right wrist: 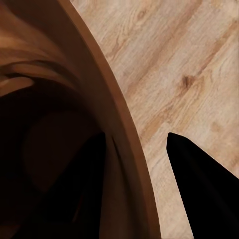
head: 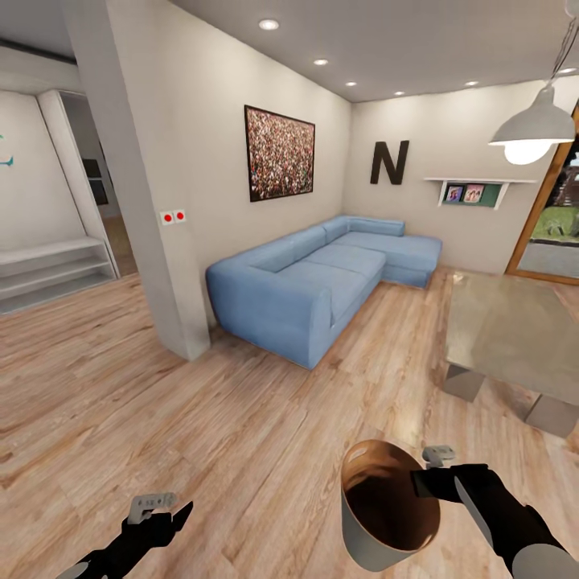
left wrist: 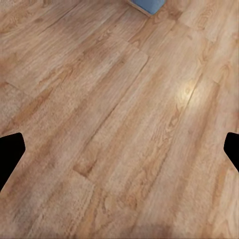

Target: Put the three can of soda from the living room inside the tash can in the kitchen.

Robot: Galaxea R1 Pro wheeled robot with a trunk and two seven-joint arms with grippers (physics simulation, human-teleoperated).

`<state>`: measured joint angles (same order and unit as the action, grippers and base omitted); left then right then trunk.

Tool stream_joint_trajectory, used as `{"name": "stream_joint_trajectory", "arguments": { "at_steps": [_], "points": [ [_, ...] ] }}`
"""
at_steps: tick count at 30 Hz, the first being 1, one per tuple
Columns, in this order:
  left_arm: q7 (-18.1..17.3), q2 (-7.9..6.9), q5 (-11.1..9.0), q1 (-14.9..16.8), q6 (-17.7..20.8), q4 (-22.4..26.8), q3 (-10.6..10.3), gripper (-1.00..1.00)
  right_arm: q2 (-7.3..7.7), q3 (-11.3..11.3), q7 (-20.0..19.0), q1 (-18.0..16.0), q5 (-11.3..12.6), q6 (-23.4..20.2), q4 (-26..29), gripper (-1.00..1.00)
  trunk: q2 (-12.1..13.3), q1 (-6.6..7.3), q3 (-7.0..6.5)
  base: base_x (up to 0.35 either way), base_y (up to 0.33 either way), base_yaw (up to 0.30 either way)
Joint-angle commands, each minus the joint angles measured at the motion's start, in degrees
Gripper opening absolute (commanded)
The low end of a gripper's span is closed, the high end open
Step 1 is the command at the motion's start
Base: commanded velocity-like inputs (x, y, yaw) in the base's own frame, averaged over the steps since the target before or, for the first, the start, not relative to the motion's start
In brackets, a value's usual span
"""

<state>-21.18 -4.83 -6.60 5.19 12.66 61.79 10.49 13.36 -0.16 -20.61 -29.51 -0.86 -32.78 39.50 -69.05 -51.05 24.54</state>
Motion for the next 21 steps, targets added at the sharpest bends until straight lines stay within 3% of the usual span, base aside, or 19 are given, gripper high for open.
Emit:
{"name": "stream_joint_trajectory", "arguments": {
  "at_steps": [1,21],
  "points": [
    [0.00,0.00,0.00,0.00,0.00,0.00,-0.01,1.00,-0.02,-0.02,0.05,-0.02,0.59,-0.10,0.02,-1.00,0.41,0.23,-0.19,0.000,0.000,0.000],
    [0.00,0.00,-0.01,0.00,0.00,0.00,-0.03,1.00,-0.23,0.01,0.05,-0.02,0.51,-0.09,-0.04,-1.00,8.44,4.62,-3.78,0.000,0.000,0.000]
  ]
}}
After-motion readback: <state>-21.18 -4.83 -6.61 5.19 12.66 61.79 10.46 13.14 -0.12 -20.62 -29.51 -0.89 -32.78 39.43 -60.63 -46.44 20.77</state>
